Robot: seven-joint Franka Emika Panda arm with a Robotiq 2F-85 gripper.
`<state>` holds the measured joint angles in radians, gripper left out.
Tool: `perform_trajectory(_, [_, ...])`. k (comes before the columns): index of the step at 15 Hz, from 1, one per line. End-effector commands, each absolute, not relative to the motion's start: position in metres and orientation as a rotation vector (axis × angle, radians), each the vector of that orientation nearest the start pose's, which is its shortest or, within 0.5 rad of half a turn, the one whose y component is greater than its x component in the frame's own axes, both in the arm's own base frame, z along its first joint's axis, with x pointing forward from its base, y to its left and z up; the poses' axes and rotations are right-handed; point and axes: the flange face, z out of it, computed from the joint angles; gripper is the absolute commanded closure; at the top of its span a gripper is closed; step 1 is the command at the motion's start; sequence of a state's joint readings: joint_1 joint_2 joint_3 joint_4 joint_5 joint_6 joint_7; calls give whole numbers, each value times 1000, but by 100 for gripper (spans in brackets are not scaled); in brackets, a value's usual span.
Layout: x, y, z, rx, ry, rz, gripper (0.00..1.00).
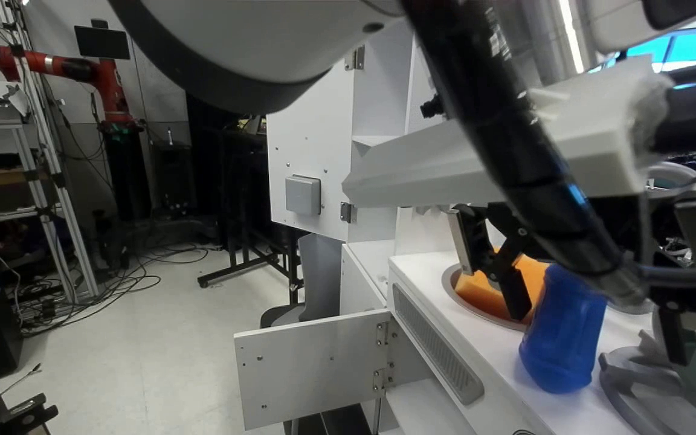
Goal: Put the blue bottle and orange sponge inside the bottom cabinet
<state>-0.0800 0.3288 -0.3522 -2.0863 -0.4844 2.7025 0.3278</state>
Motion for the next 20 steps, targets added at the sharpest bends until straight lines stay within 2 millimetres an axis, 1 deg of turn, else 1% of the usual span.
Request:
perform_trajectory(1, [580,-232,306,-3468,549,-526,0])
perform_trajectory(2, [582,-236,298,-3466,546,-533,0])
perform_trajectory(3, [584,-237,296,-3465,544,-537,0])
perform_trajectory(4, [588,-233,302,-3470,541,-536,0])
perform_trajectory(6, [591,-238,295,-3471,529,-543,0])
perform_trajectory(7, [597,-233,299,-3472,523,-543,23])
perform_trajectory(8, [599,-232,299,-3474,516,-545,26])
perform_trajectory(9, [600,-236,293,-3473,504,-553,32])
perform_trajectory(10, [602,-234,297,-3473,502,-554,42])
perform_trajectory(11, [606,-231,298,-3472,497,-555,49])
perform_trajectory(12, [607,-232,295,-3469,490,-563,58])
perform_trajectory(13, [609,-229,297,-3468,485,-568,63])
perform_trajectory(14, [612,-225,300,-3469,480,-563,66])
perform_trajectory(16, [616,-221,294,-3456,444,-521,75])
perform_trajectory(18, [616,-208,294,-3432,326,-437,77])
perform_trajectory(20, [612,-193,306,-3415,193,-367,78])
